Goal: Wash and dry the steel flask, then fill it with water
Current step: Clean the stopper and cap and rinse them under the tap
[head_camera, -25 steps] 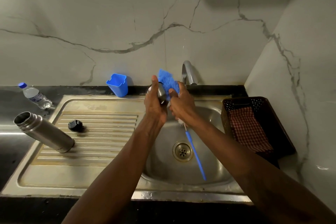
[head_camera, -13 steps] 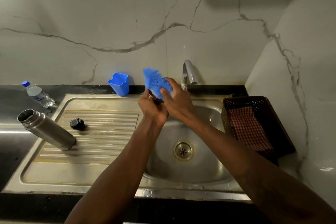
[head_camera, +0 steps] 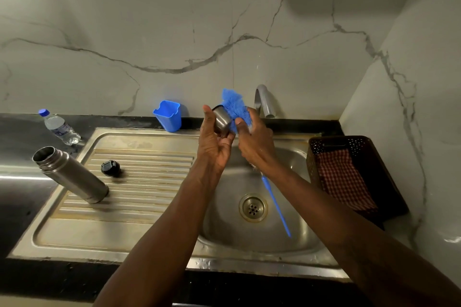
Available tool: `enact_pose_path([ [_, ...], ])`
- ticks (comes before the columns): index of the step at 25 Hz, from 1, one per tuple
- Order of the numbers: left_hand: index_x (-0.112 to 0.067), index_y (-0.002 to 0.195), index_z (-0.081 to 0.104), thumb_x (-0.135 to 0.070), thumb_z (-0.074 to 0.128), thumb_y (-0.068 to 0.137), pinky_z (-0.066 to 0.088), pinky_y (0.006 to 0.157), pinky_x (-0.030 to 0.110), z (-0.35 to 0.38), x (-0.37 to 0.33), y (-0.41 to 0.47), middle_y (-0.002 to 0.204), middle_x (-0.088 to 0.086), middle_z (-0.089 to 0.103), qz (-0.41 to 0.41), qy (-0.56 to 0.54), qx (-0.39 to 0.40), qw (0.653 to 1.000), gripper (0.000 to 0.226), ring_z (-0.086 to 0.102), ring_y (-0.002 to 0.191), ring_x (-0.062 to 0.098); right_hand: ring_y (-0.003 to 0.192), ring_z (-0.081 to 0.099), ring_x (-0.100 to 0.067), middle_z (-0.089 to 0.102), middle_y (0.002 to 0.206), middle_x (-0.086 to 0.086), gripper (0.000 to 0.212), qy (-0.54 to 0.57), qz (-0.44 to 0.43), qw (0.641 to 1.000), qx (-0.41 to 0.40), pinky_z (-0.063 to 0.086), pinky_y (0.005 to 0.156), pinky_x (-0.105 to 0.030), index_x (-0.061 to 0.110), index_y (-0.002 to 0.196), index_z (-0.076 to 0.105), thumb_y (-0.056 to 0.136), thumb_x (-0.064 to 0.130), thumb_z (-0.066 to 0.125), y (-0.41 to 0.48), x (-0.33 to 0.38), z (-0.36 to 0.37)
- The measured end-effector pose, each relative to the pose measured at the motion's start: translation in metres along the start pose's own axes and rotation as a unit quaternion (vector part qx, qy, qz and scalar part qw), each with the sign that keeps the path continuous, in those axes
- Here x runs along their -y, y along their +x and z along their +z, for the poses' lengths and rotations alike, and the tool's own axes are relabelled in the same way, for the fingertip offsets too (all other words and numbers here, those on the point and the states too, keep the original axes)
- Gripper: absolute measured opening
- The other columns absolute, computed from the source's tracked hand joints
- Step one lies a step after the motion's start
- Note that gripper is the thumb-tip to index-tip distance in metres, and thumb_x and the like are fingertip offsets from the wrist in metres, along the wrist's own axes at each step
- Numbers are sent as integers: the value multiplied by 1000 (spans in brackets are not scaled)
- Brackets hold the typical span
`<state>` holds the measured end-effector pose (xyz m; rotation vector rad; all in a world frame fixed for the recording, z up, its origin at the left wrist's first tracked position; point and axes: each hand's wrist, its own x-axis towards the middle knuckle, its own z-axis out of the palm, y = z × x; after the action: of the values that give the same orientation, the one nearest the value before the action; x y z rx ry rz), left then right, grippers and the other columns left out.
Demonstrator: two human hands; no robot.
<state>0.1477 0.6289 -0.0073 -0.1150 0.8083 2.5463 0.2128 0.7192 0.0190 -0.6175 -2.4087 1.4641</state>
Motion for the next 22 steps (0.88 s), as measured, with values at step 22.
enact_pose_path([
  [22, -6, 143, 60, -54, 74, 89, 44, 118, 48, 8, 3, -13, 140, 16, 65, -43, -1, 18, 999, 74, 63, 131, 32, 129, 55, -30, 63, 133, -6, 44, -57, -18, 998, 17, 48, 106, -47, 32, 145, 47, 104, 48, 40, 5, 15, -5],
])
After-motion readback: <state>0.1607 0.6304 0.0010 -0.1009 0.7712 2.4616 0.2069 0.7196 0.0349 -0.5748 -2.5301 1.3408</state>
